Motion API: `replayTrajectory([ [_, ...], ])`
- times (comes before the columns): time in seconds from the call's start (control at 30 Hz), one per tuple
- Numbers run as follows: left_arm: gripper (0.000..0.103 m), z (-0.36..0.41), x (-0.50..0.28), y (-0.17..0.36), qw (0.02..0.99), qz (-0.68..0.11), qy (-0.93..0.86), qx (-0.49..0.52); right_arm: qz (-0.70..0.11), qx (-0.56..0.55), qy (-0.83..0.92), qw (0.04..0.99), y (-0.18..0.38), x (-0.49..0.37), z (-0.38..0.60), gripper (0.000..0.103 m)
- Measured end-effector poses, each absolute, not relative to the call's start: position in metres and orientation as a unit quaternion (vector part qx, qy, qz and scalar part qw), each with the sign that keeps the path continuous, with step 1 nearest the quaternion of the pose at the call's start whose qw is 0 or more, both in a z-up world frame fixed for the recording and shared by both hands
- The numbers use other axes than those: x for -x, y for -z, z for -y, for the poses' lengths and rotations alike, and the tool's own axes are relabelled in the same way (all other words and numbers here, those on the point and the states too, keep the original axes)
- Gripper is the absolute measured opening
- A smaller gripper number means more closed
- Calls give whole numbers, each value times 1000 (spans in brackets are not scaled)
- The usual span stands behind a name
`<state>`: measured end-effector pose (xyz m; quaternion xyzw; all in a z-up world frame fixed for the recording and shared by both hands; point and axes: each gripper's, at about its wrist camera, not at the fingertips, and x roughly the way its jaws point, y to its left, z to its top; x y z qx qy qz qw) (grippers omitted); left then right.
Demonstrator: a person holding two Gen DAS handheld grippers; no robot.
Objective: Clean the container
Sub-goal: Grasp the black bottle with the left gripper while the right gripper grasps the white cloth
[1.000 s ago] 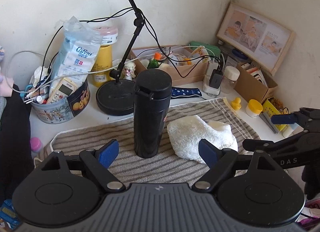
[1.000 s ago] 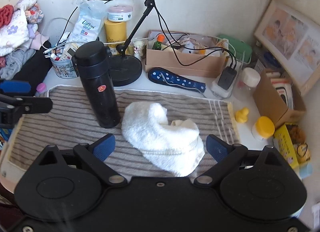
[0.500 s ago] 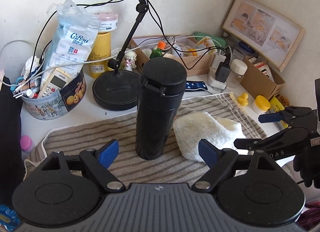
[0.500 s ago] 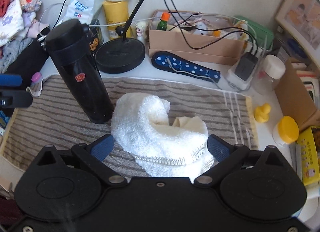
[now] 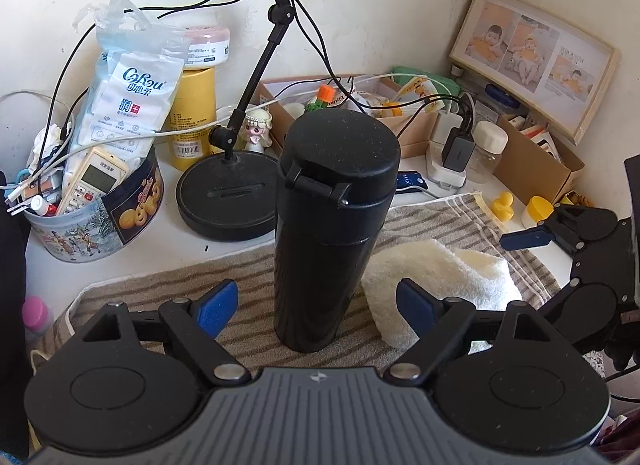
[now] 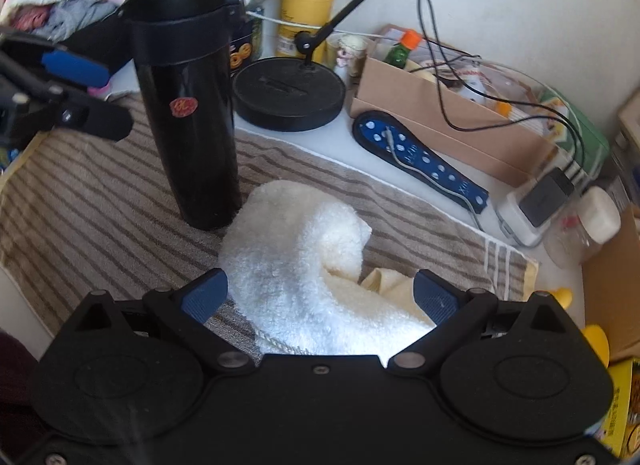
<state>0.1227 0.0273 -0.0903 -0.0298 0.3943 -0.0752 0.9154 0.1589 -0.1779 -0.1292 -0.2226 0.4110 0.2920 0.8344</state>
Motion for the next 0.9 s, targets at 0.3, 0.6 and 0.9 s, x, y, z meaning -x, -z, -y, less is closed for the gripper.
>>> replayTrajectory([
  [0.3, 86, -20, -137, 95, 922, -380, 76, 15, -418, 241, -304, 822, 143, -165, 175, 97],
  [0.6, 75, -12, -150, 101, 927, -367, 79, -4, -426, 243, -303, 817, 151, -168, 175, 85],
  [0.9, 74, -7, -156, 105, 928, -364, 76, -14, -422, 255, -306, 814, 154, -168, 171, 74],
])
